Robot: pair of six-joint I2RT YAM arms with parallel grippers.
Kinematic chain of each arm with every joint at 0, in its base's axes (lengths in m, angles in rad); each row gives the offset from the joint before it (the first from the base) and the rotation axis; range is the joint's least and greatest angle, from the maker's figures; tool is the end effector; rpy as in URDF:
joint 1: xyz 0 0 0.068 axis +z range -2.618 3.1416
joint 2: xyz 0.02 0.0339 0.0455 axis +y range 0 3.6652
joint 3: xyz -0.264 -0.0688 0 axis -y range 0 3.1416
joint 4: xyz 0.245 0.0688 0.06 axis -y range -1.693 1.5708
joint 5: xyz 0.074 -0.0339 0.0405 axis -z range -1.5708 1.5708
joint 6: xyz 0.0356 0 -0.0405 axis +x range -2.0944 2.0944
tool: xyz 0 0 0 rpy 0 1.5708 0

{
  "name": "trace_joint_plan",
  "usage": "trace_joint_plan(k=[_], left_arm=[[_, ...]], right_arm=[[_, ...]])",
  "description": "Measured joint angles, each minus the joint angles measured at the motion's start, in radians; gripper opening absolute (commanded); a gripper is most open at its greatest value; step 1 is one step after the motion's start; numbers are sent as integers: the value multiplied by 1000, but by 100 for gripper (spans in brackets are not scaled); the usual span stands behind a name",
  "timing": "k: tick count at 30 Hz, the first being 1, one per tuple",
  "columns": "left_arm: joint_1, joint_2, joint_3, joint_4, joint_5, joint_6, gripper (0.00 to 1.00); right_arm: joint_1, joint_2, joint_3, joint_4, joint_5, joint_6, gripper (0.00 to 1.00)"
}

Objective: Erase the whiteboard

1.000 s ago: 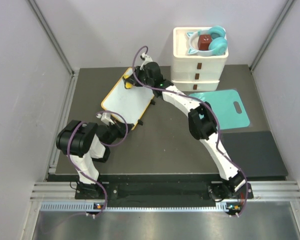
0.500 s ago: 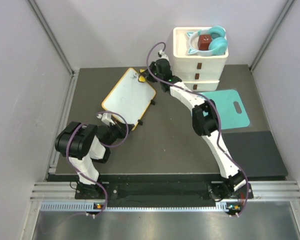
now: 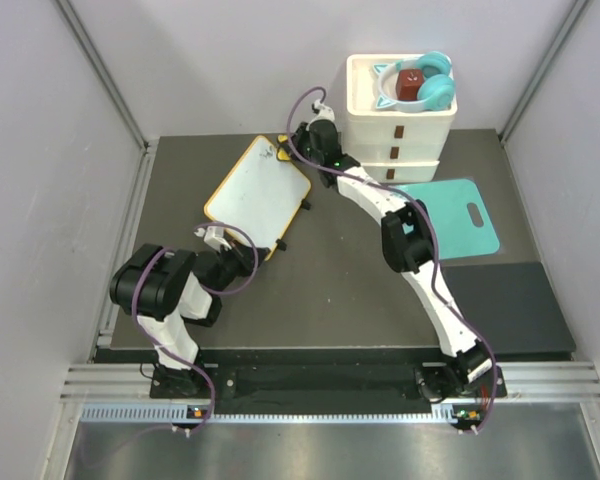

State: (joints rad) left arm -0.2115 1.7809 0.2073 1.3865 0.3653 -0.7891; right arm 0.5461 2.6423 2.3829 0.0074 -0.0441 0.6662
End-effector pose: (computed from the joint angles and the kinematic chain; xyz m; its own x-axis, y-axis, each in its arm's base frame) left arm 0.2317 -0.0628 0.1066 -0.5108 -0.5683 -0.6450 0.2508 0.6191 -0.7441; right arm 0.5205 0.3182 0.2077 -0.5107 0.4121 -0.7546 -0.3049 0.7338 0.6071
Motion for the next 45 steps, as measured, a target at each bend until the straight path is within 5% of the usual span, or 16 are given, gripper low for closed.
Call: trace_joint_plan(k=[18, 28, 45], left_arm=[[-34, -23, 0, -29, -50, 37, 0], [-36, -30, 1, -35, -50, 38, 0], [-46, -38, 0, -34, -50, 68, 0]], right_arm=[[85, -10, -14, 214, 67, 36, 0], [29, 9, -63, 259, 61, 206, 0], [-6, 20, -51, 247, 42, 200, 0]])
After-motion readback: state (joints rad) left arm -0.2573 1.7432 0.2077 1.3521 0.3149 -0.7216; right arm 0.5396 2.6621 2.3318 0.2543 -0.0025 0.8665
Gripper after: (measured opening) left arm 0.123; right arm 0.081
